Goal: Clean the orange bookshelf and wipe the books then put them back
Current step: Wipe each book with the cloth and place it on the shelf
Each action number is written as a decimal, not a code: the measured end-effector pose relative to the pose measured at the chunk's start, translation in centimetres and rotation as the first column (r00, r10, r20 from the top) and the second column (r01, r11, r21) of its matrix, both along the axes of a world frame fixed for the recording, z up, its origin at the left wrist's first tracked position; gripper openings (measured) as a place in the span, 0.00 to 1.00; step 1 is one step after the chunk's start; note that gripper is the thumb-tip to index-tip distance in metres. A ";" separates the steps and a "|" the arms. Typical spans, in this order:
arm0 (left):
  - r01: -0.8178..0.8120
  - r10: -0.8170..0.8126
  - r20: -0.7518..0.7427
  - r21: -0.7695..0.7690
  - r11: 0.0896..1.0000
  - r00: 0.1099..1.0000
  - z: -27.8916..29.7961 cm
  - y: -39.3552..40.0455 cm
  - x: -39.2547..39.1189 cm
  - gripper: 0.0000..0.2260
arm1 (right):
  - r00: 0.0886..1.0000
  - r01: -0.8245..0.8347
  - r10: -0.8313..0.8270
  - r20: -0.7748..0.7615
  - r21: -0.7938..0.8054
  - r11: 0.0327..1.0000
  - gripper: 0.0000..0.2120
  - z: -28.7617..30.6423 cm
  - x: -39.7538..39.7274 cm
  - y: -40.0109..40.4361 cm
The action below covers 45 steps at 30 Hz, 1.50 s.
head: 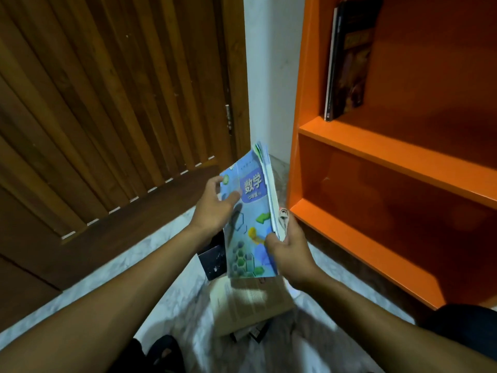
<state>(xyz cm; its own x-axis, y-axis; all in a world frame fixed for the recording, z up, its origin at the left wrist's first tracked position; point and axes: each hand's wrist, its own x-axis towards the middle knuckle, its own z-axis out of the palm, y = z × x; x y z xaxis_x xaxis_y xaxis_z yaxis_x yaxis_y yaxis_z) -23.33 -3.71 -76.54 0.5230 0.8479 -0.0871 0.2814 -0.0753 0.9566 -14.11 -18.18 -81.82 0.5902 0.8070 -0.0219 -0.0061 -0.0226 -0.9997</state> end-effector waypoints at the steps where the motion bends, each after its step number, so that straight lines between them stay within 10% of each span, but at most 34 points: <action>1: -0.011 0.011 -0.059 -0.005 1.000 0.998 -0.1 0.2 -0.4 0.28 | 1.000 -0.007 0.008 -0.030 0.030 1.000 0.20 0.7 0.7 0.0; 7: -0.006 0.015 0.018 -0.441 0.897 1.000 0.2 1.4 -1.3 0.14 | 0.997 -0.062 0.067 -0.039 0.121 0.991 0.17 3.1 4.2 -0.2; 16: -0.011 0.057 0.403 -0.115 0.993 0.914 6.6 1.3 -0.3 0.08 | 0.959 0.159 -0.114 -0.261 0.157 0.975 0.13 5.0 9.0 -0.3; 24: -0.035 -0.092 0.531 0.224 0.974 0.843 14.8 -1.0 4.7 0.09 | 0.747 0.561 -0.621 0.239 0.277 0.781 0.04 11.3 14.4 -2.3; 45: -0.340 0.148 0.528 0.289 0.895 0.836 13.0 -1.3 34.7 0.15 | 0.584 0.662 -0.758 0.291 0.369 0.652 0.03 17.0 25.1 -4.6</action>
<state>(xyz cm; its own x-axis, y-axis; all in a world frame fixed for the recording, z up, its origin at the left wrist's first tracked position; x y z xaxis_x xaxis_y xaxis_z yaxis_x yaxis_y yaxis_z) 11.41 -5.03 -63.56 0.1863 0.8728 0.4511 -0.1498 -0.4286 0.8910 10.95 -22.75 -64.79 0.8895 0.0797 0.4500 0.4505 0.0123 -0.8927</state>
